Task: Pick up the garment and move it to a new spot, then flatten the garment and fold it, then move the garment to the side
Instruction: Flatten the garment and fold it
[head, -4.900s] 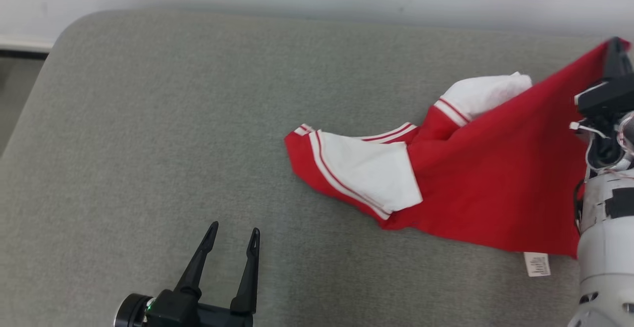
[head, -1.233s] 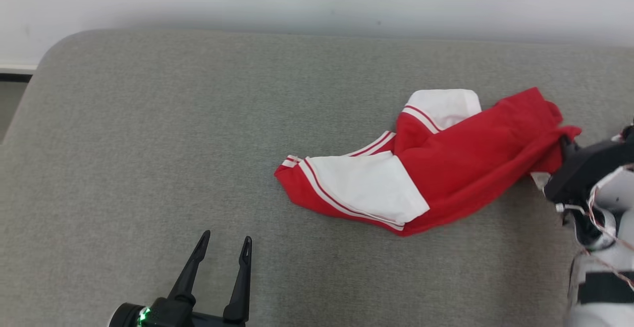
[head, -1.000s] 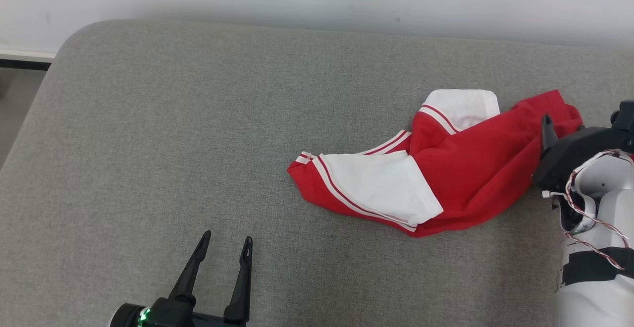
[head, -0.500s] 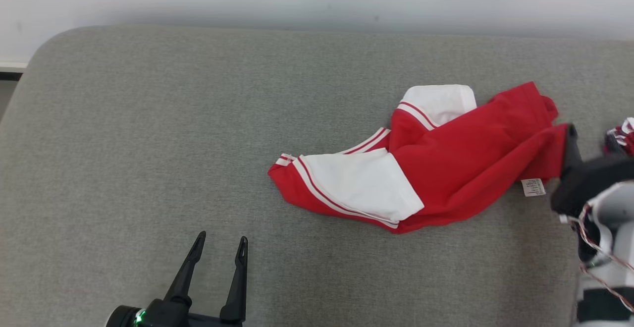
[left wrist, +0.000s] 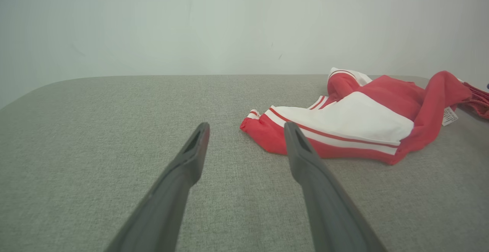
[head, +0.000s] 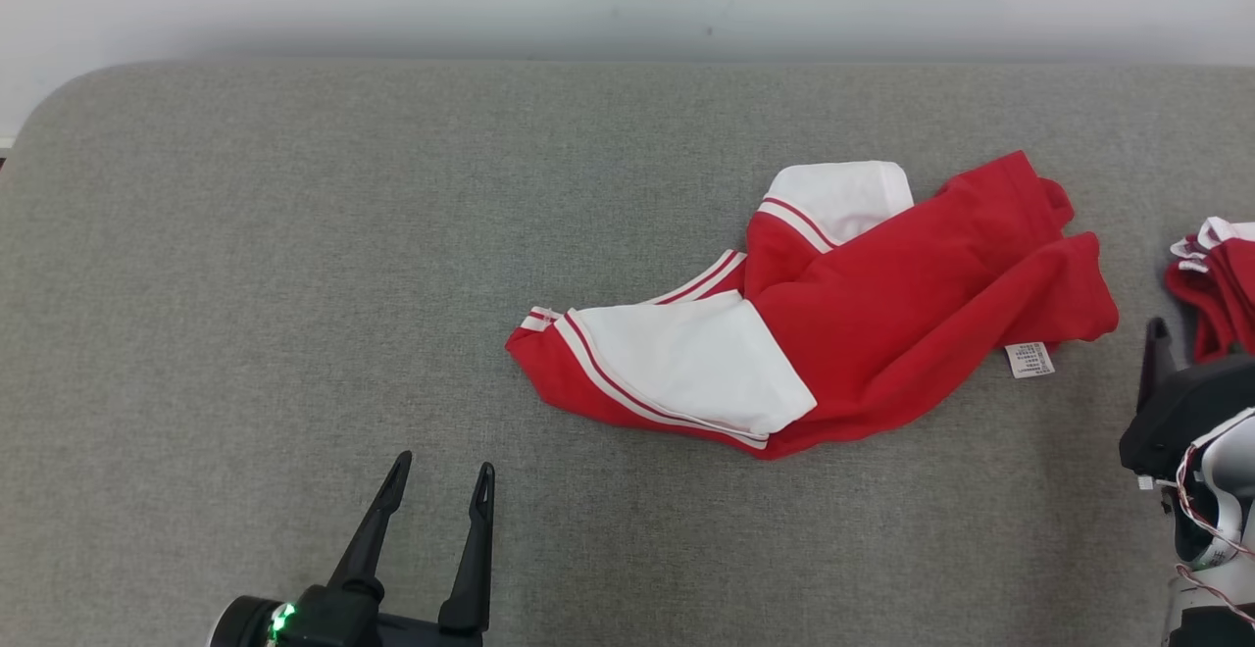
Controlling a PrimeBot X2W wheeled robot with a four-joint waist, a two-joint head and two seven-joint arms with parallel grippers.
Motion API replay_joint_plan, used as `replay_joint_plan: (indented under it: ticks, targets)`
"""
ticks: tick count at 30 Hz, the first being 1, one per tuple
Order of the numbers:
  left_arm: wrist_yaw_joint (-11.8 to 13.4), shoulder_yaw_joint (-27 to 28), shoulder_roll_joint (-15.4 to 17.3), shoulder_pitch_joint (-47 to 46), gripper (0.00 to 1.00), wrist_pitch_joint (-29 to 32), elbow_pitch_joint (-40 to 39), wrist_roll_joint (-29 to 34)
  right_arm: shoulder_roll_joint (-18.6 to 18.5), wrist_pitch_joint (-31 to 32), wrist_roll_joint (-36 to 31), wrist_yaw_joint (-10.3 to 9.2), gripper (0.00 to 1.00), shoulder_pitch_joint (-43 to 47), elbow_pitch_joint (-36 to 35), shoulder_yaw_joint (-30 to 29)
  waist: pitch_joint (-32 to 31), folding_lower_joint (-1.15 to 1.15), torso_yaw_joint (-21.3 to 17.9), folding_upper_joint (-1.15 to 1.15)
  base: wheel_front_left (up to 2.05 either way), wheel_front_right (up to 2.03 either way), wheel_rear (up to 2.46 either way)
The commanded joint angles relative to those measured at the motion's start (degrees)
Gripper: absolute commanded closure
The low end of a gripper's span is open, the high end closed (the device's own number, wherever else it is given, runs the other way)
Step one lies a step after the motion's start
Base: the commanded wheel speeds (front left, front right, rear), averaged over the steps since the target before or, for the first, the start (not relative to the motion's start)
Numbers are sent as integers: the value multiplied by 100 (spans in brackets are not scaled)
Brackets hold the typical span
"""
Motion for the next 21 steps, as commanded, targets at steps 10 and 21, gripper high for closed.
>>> replay_joint_plan:
  ticks: [10,21]
  targets:
    - [-21,49,-3,-24,0,-18,-11,49,-50,-1,109,-10,0,-149,650,372,55,0,158,0,0,0,0]
    - [-42,40,-3,-56,0,-18,1,70,-148,-124,467,-10,0,-292,846,864,95,0,199,0,0,0,0]
